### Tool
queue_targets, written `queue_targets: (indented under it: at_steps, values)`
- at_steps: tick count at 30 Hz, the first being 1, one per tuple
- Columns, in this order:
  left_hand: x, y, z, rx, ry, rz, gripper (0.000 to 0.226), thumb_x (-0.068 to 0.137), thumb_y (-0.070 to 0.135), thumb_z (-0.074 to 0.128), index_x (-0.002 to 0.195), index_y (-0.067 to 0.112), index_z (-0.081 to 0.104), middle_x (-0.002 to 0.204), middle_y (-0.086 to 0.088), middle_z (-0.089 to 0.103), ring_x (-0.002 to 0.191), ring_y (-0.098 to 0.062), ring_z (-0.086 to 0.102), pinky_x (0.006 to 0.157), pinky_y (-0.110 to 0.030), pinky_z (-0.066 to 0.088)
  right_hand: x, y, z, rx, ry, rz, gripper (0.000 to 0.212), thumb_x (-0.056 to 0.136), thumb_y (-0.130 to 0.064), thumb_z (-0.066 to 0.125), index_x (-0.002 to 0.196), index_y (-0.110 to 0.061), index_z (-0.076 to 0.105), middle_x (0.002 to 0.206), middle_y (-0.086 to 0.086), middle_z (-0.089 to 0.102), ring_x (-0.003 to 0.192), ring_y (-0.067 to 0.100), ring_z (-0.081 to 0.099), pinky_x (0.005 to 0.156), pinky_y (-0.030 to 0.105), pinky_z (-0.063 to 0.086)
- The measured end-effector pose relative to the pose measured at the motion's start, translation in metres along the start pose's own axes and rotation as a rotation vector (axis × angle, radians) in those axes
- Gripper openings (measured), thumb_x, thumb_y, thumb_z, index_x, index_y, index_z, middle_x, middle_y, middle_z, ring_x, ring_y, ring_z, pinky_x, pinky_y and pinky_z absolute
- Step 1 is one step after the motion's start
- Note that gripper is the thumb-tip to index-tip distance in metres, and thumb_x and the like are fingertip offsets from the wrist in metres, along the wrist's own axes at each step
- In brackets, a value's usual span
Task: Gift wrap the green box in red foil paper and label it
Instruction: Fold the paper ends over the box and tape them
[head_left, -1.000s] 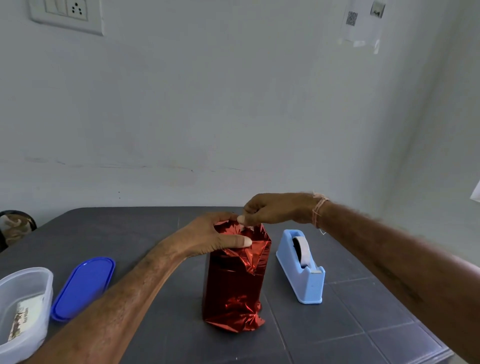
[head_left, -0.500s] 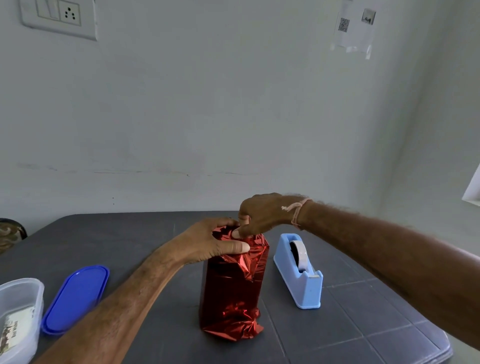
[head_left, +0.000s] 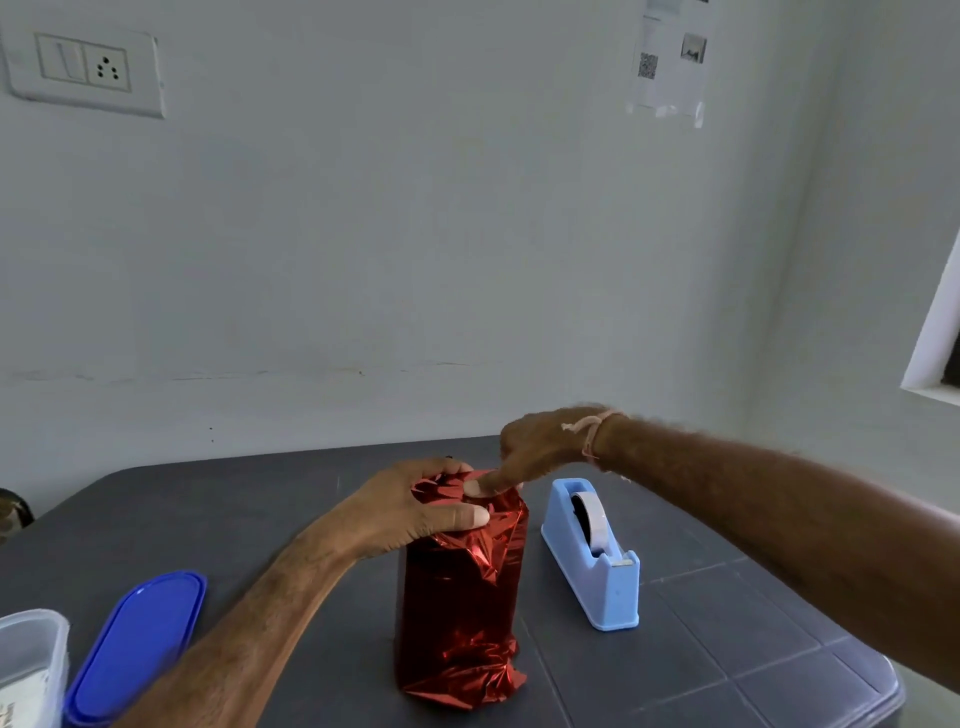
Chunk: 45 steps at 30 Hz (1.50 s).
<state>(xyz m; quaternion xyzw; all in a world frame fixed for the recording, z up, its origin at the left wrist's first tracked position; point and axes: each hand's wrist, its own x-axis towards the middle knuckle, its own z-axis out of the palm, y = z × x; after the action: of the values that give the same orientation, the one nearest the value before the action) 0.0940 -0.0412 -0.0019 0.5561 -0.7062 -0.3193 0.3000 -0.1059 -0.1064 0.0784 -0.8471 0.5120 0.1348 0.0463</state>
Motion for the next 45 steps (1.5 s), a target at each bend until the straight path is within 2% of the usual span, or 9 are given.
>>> queue_targets:
  at_steps: [8,11,16,19,26,30,34,39,45]
  values:
    - [-0.005,0.006,-0.001,-0.019,-0.022,-0.005,0.082,0.061,0.070,0.083,0.135,0.044,0.058,0.135,0.014,0.057,0.117,-0.006,0.058,0.101,-0.028,0.049,0.001,0.030,0.002,0.182,-0.011,-0.028,0.052,0.084,-0.067,0.067,0.112,-0.024,0.071,0.107,-0.009,0.070,0.104,0.016,0.066,0.097,0.044,0.055]
    - [-0.005,0.002,-0.003,-0.021,-0.008,-0.005,0.090,0.055,0.079,0.081,0.135,0.045,0.058,0.136,0.015,0.059,0.119,-0.006,0.059,0.109,-0.037,0.048,-0.005,0.025,0.003,0.334,0.163,-0.048,0.066,0.081,-0.066,0.072,0.128,-0.021,0.062,0.120,-0.007,0.061,0.116,0.018,0.058,0.105,0.039,0.048]
    - [-0.008,0.004,-0.001,-0.043,-0.003,0.010,0.076,0.063,0.069,0.084,0.132,0.047,0.060,0.133,0.019,0.061,0.121,-0.003,0.060,0.110,-0.036,0.047,-0.003,0.007,0.035,0.643,0.096,-0.049,0.088,0.076,-0.076,0.069,0.141,-0.020,0.049,0.140,0.001,0.054,0.125,0.021,0.051,0.108,0.043,0.044]
    - [-0.008,0.007,0.001,-0.058,-0.009,0.032,0.063,0.069,0.061,0.085,0.127,0.047,0.063,0.122,0.016,0.069,0.108,-0.001,0.067,0.101,-0.032,0.055,-0.002,0.010,0.044,0.751,0.102,-0.015,0.086,0.075,-0.076,0.070,0.141,-0.025,0.047,0.138,-0.002,0.053,0.126,0.020,0.051,0.107,0.046,0.044]
    - [-0.007,0.004,-0.002,-0.030,0.000,-0.003,0.083,0.062,0.071,0.082,0.137,0.046,0.057,0.132,0.019,0.058,0.117,-0.002,0.059,0.104,-0.029,0.049,-0.010,0.015,0.056,0.925,0.213,-0.103,0.082,0.082,-0.051,0.079,0.148,-0.027,0.038,0.142,0.003,0.046,0.125,0.019,0.049,0.100,0.033,0.042]
    - [-0.009,0.010,-0.002,-0.011,-0.001,-0.012,0.081,0.062,0.074,0.080,0.136,0.048,0.056,0.147,0.015,0.051,0.134,-0.008,0.046,0.118,-0.039,0.035,-0.022,0.006,0.078,0.871,0.705,-0.231,0.047,0.087,-0.041,0.077,0.128,-0.035,0.056,0.128,-0.010,0.054,0.113,0.009,0.056,0.092,0.028,0.051]
    - [-0.017,0.017,-0.004,-0.061,-0.006,0.014,0.080,0.074,0.069,0.069,0.147,0.049,0.043,0.160,0.012,0.037,0.137,-0.004,0.034,0.117,-0.035,0.026,-0.042,0.001,0.095,0.910,0.782,-0.428,0.014,0.100,-0.033,0.063,0.112,-0.030,0.070,0.108,-0.011,0.068,0.094,0.006,0.066,0.078,0.026,0.055]
    - [-0.033,0.011,0.000,-0.059,0.199,0.130,0.093,0.062,0.099,0.042,0.142,0.052,0.043,0.154,0.018,0.041,0.135,0.001,0.042,0.111,-0.032,0.037,-0.060,0.014,0.105,0.781,0.754,-0.504,0.025,0.106,-0.028,0.054,0.127,-0.031,0.067,0.121,-0.018,0.066,0.113,0.006,0.064,0.093,0.023,0.052]
    - [-0.059,-0.011,0.009,0.241,0.424,0.256,0.069,0.065,0.087,0.065,0.121,0.047,0.055,0.128,0.032,0.058,0.123,0.012,0.050,0.098,-0.019,0.044,-0.058,0.024,0.116,0.589,0.751,-0.517,0.049,0.094,-0.040,0.070,0.141,-0.035,0.054,0.135,-0.022,0.058,0.122,-0.002,0.057,0.097,0.020,0.052]
